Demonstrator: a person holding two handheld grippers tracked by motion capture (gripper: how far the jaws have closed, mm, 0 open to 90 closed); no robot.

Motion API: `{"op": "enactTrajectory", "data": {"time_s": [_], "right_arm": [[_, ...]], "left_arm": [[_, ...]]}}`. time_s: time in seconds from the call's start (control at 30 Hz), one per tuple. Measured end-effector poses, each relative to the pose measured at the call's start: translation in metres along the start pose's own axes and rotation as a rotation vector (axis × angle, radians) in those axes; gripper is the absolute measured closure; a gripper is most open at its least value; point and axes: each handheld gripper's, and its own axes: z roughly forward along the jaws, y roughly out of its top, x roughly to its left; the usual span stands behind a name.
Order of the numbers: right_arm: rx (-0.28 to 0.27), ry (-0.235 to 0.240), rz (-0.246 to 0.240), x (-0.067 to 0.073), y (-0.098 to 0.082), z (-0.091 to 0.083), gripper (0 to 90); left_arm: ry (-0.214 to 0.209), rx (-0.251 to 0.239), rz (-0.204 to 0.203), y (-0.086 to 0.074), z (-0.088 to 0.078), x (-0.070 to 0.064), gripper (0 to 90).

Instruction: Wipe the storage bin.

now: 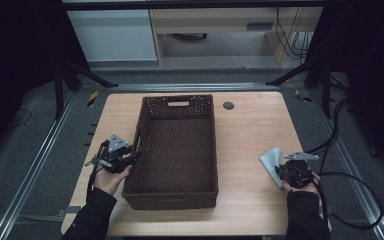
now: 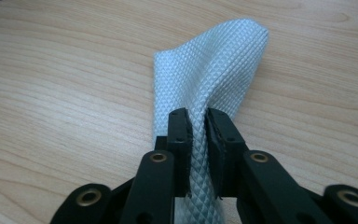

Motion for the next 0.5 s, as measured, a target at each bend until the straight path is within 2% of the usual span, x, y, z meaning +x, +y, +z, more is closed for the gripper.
{"op": "enactTrajectory", "data": {"time_s": [0.17,0.27,0.5], "right_arm": [[-0.029,0.030,-0.009,0.004,0.005,-0.003,82.4],[-0.083,0.060,-0.021,0.009,0.012,-0.009,82.3],[-0.167,0.100,-0.046,0.022,0.027,-0.015,82.2]], "left_arm": [[-0.004,0.000,-0.029,0.001,-0.001,0.003,67.8],[-0.012,-0.002,-0.043,0.001,-0.001,0.004,68.5],[-0.011,-0.003,-0.038,0.002,-0.001,0.005,69.5]]}}
